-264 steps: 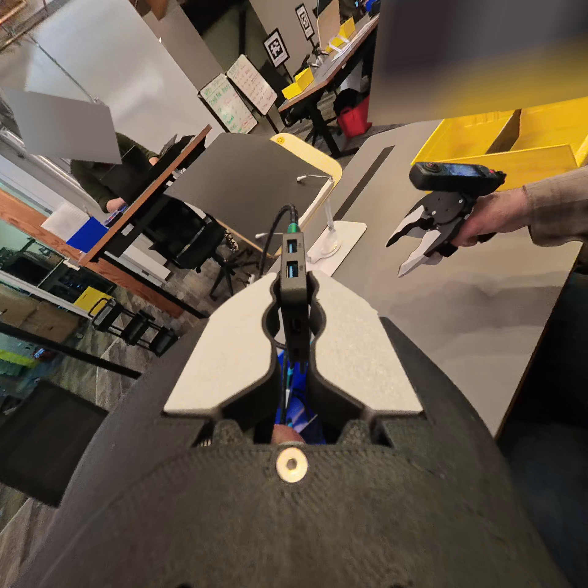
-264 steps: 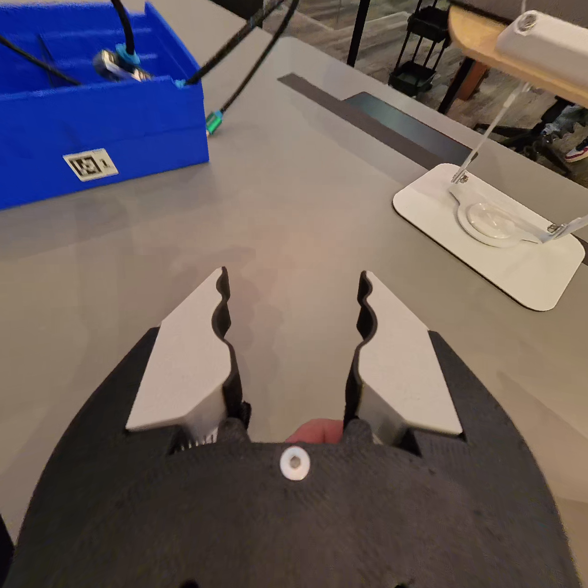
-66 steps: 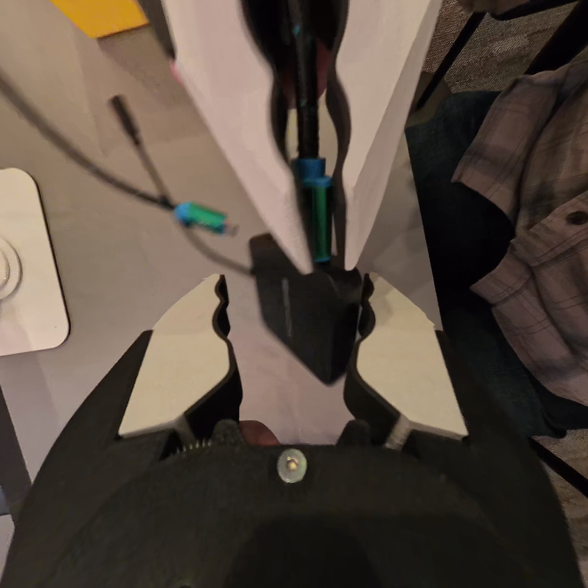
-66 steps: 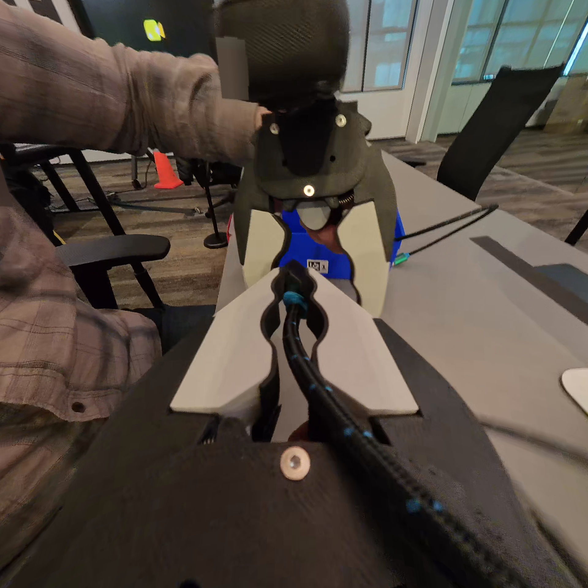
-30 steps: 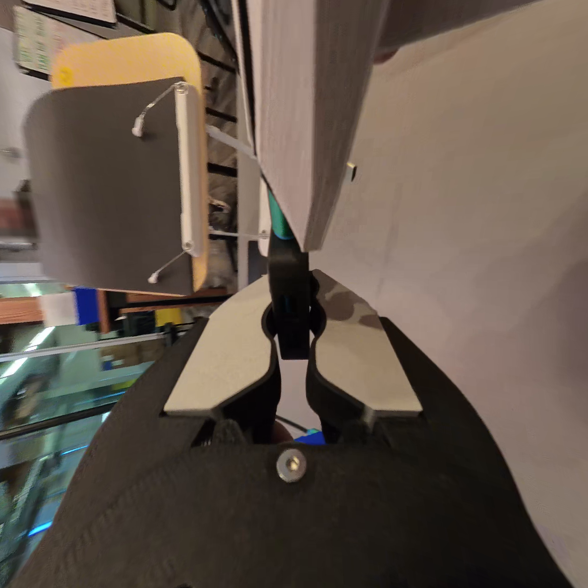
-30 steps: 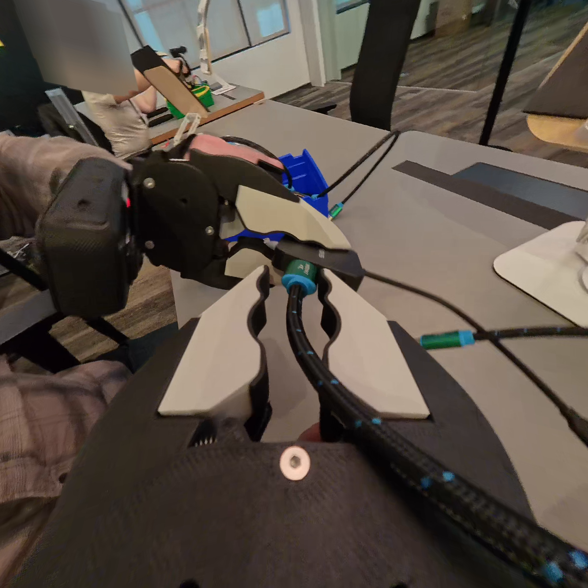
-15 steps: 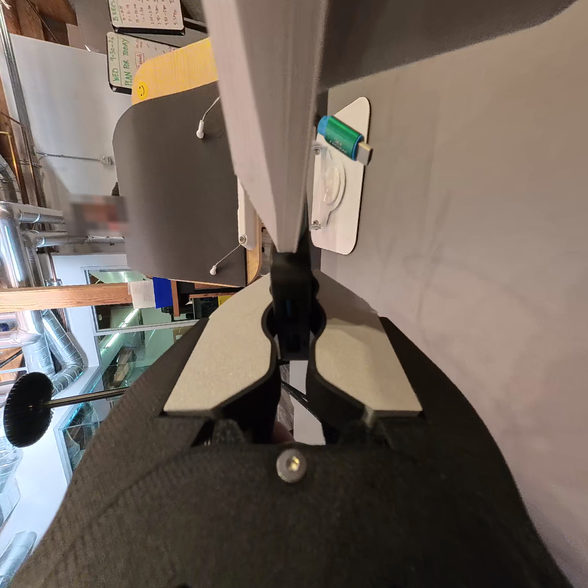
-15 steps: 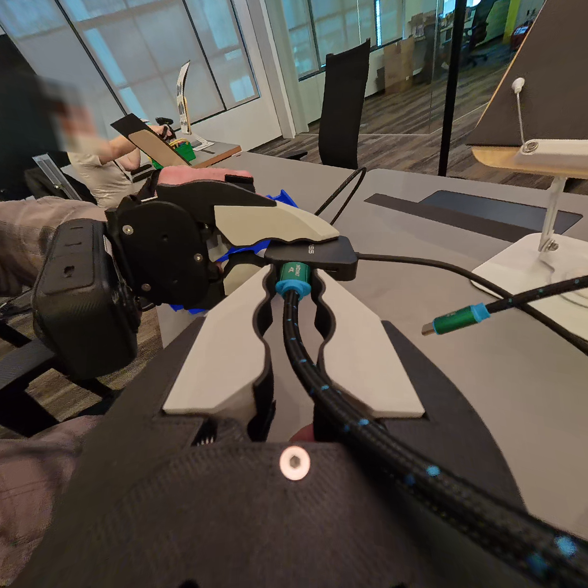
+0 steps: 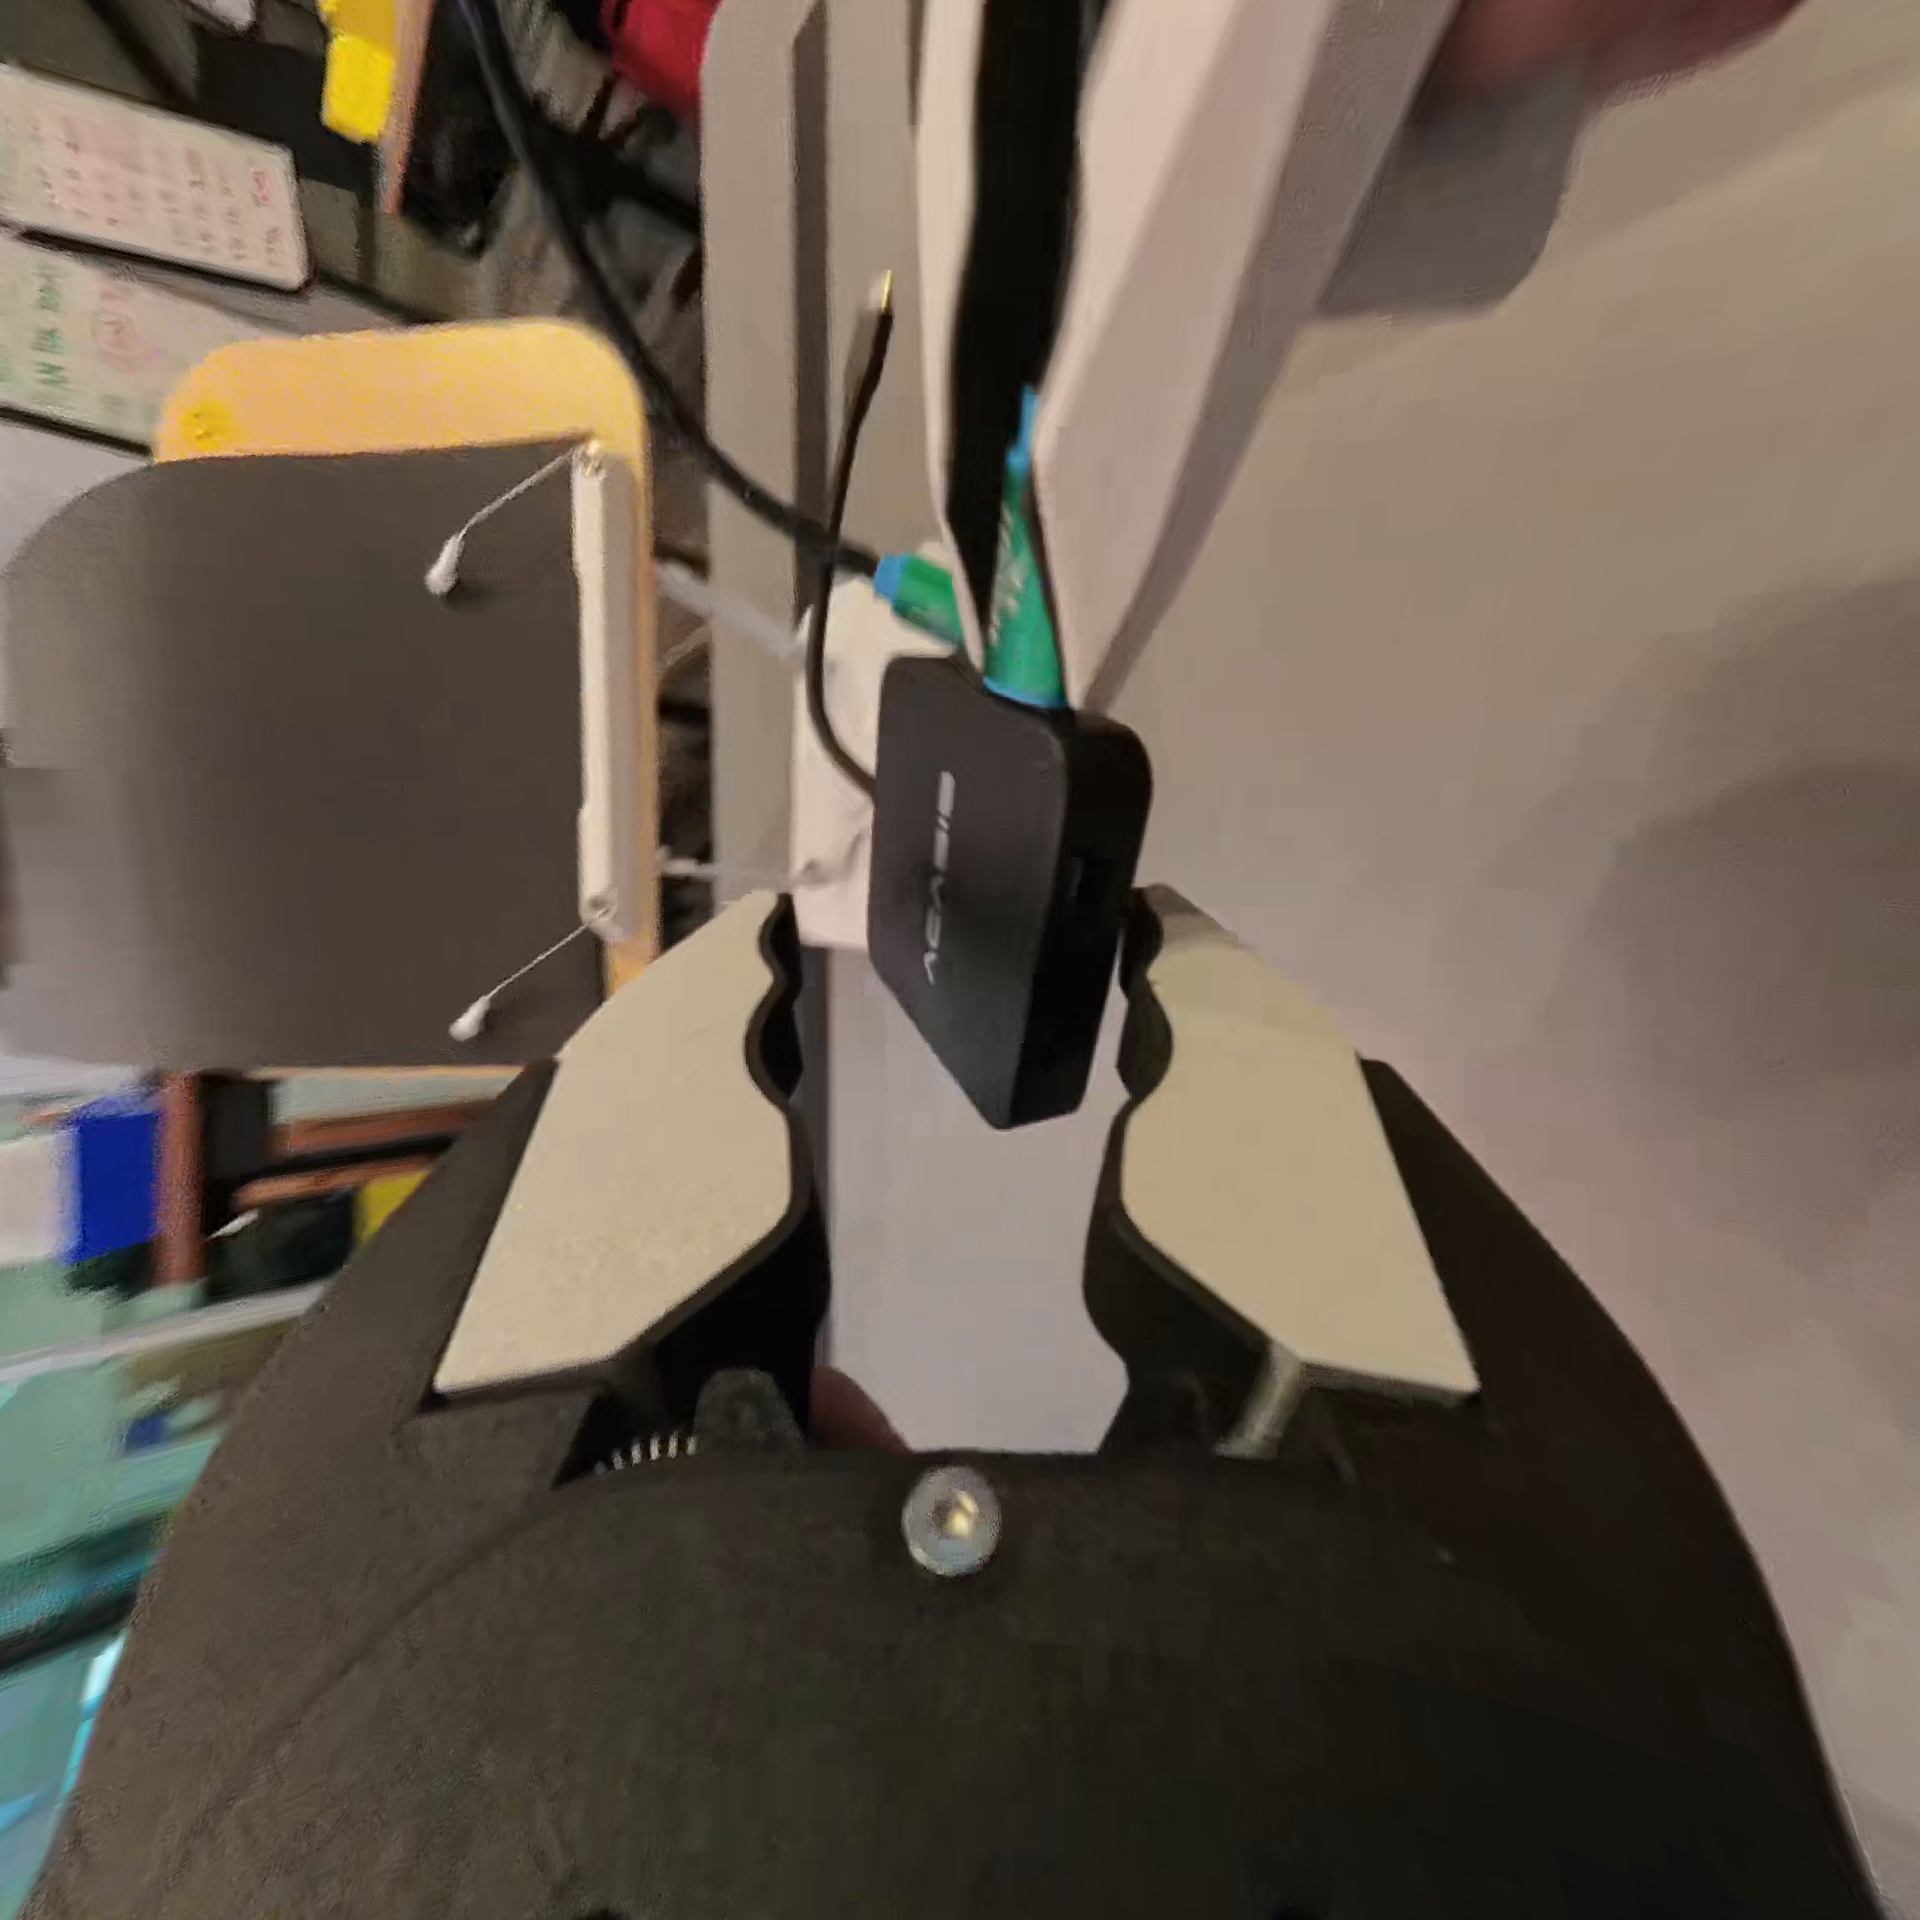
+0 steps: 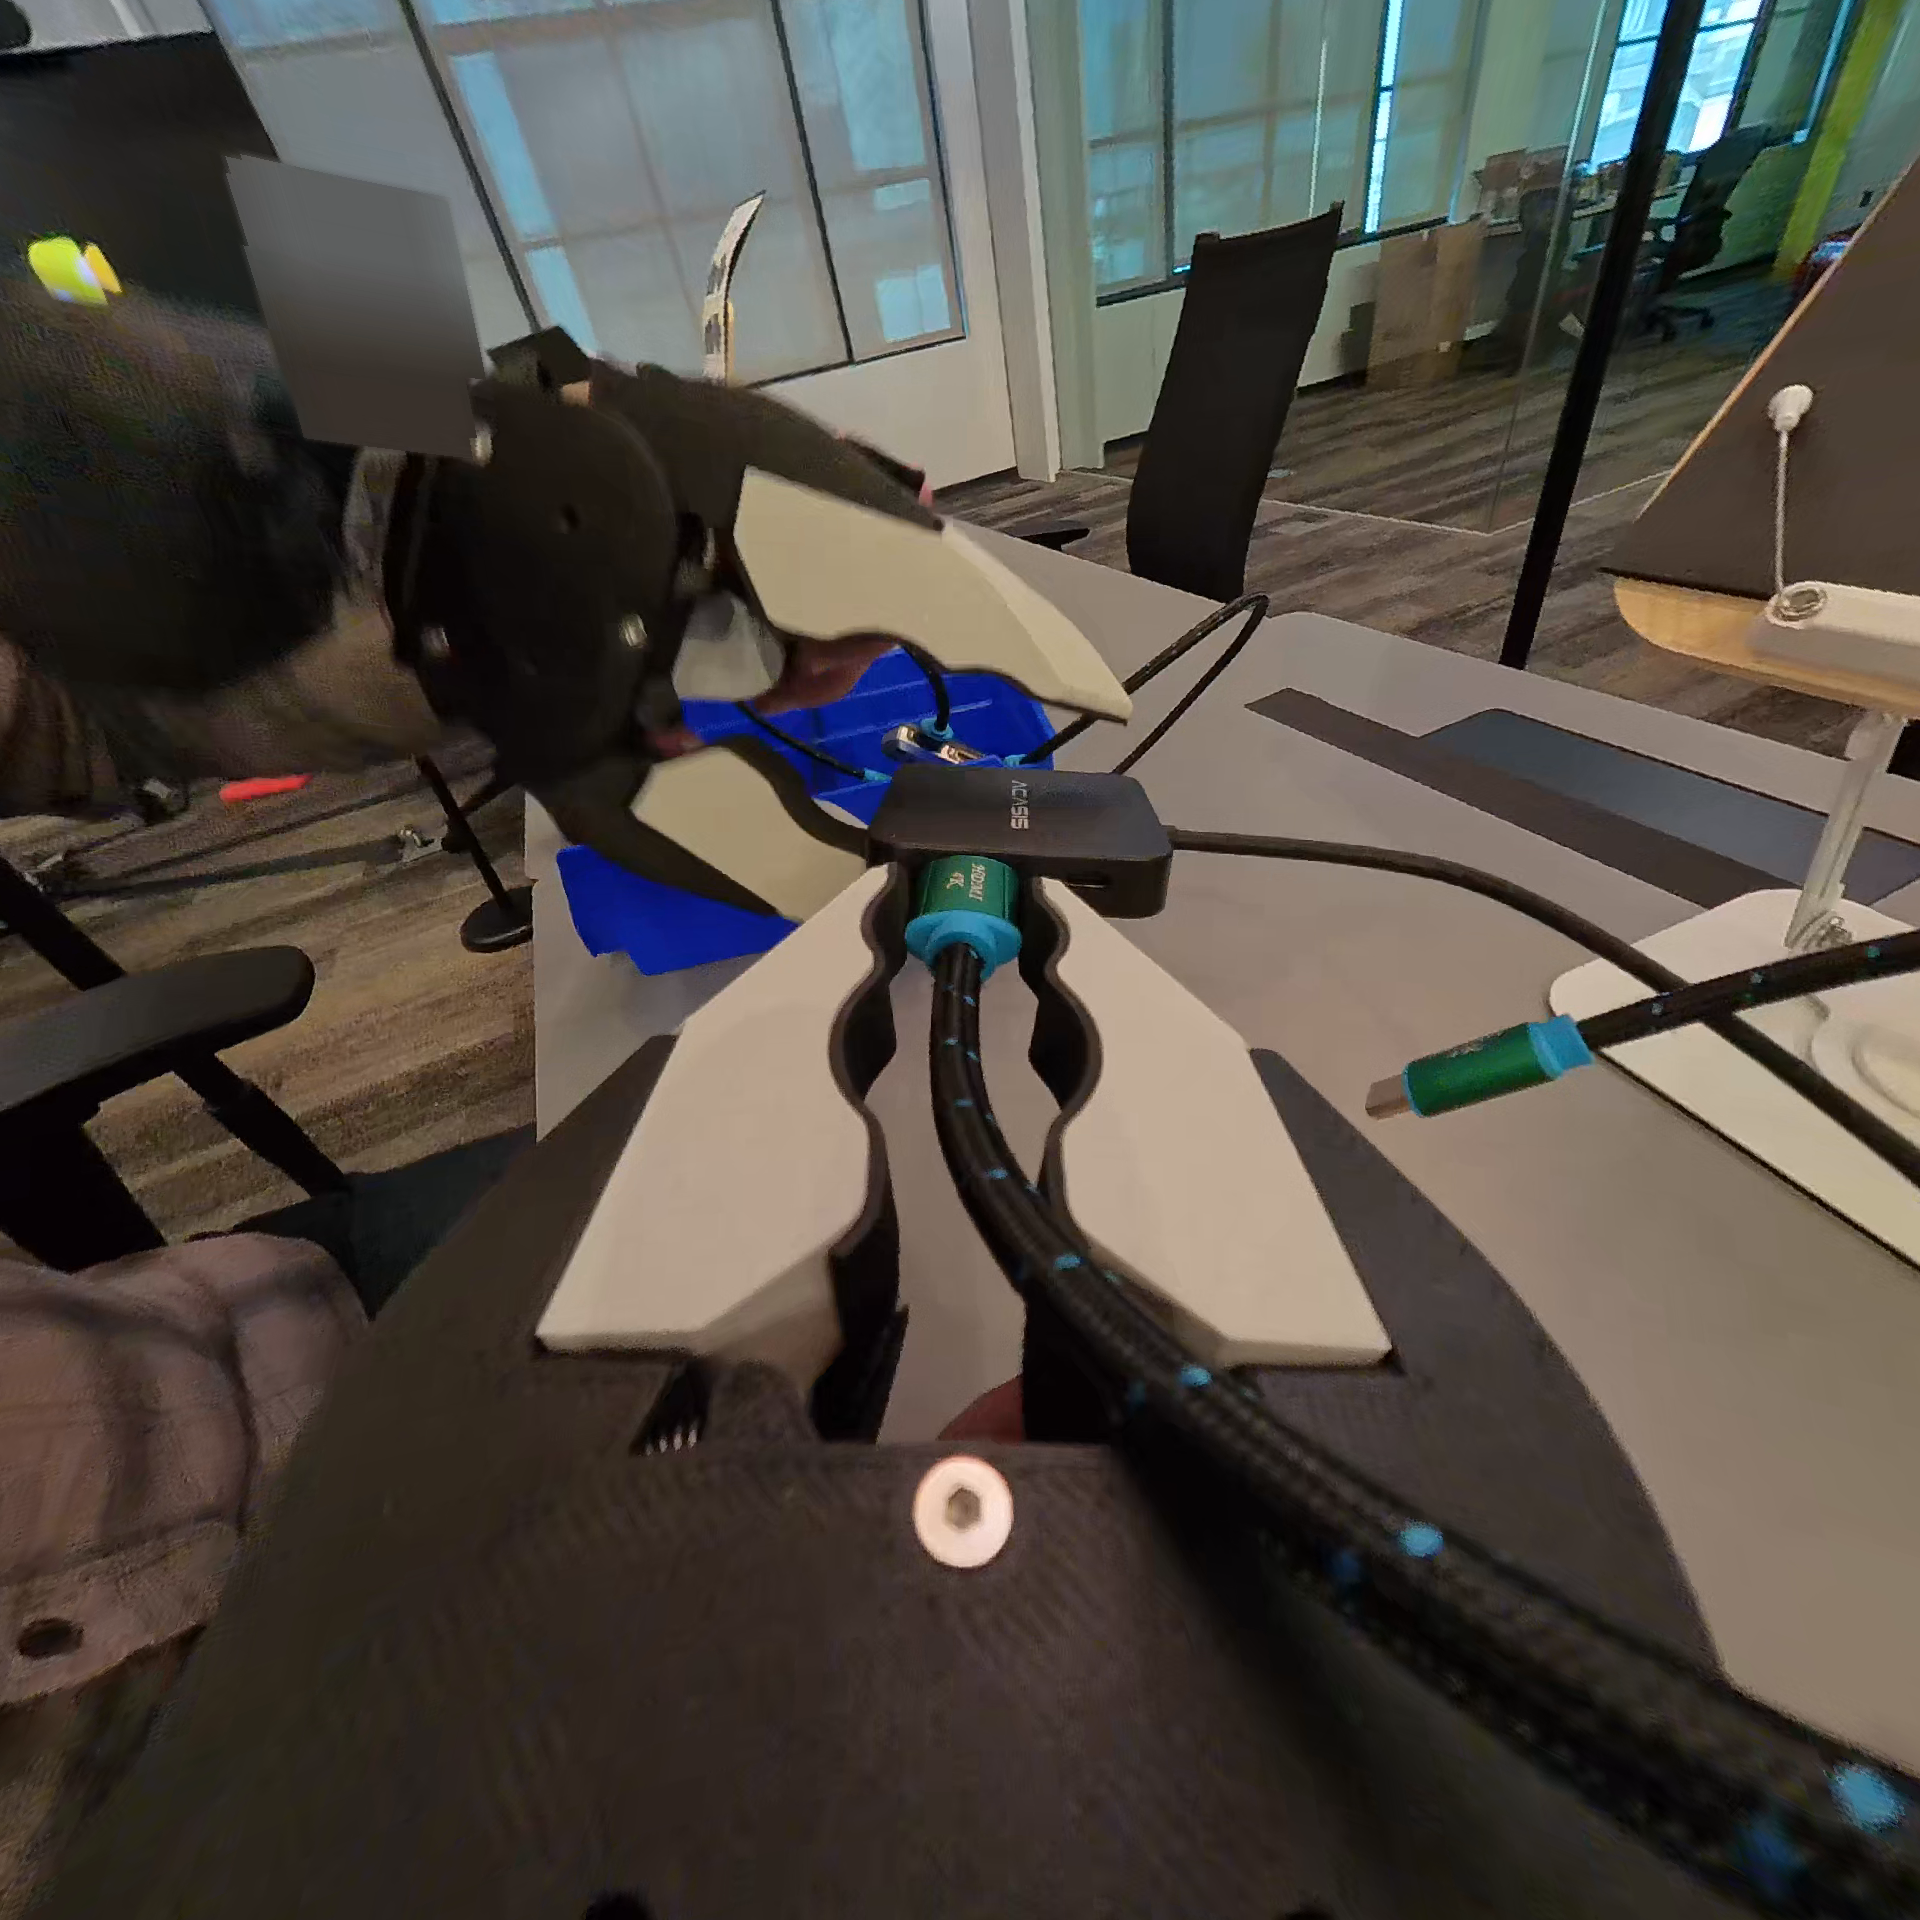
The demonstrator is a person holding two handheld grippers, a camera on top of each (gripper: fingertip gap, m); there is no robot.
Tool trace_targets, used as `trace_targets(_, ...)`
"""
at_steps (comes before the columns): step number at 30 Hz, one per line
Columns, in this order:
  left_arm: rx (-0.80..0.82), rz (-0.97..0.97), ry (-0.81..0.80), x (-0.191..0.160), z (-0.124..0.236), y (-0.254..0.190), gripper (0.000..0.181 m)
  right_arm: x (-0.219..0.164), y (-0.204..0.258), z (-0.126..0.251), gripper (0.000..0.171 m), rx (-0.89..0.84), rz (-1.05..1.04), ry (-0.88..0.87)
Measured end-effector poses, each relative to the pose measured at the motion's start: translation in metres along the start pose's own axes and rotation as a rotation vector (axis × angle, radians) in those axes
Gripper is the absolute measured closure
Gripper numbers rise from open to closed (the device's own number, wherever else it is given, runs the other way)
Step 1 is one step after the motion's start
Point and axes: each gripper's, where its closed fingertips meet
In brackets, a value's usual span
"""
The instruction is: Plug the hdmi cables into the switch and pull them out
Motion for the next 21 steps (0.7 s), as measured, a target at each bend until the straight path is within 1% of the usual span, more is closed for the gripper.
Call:
trace_targets(1, -0.04, 0.033, -0.043, 0.005, 0.005, 0.001, 0.12, 0.0, 0.003, 0.0, 0.152, 0.017, 0.013, -0.003)
trace_targets(3, -0.161, 0.115, -0.059, 0.007, 0.012, -0.001, 0.104, 0.002, 0.008, 0.002, 0.152, 0.049, 0.023, -0.018)
trace_targets(5, -0.299, 0.174, -0.126, 0.017, 0.019, -0.007, 0.099, 0.0, 0.014, 0.002, 0.152, 0.077, 0.057, -0.011)
trace_targets(7, -0.399, 0.179, -0.149, 0.021, 0.023, -0.012, 0.095, 0.0, 0.02, 0.002, 0.152, 0.106, 0.072, -0.012)
trace_targets(10, -0.535, 0.121, -0.155, 0.028, 0.027, -0.027, 0.092, 0.0, 0.028, 0.003, 0.152, 0.143, 0.107, -0.01)
trace_targets(12, -0.588, 0.073, -0.121, 0.03, 0.024, -0.037, 0.088, 0.001, 0.033, 0.004, 0.152, 0.161, 0.127, -0.016)
trace_targets(15, -0.649, 0.028, -0.032, 0.021, 0.015, -0.05, 0.083, 0.002, 0.04, 0.006, 0.152, 0.193, 0.156, -0.028)
trace_targets(18, -0.734, 0.05, -0.02, 0.019, 0.012, -0.059, 0.092, 0.0, 0.041, 0.007, 0.152, 0.193, 0.181, -0.018)
trace_targets(21, -0.756, 0.056, -0.015, 0.021, 0.011, -0.061, 0.093, -0.002, 0.039, 0.009, 0.152, 0.196, 0.18, -0.022)
Point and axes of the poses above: each gripper's, where its closed fingertips meet, z back along the fingers, x out of its top, y = z × x across the jaws, and after that the axes turned 5 degrees about -x, right-handed
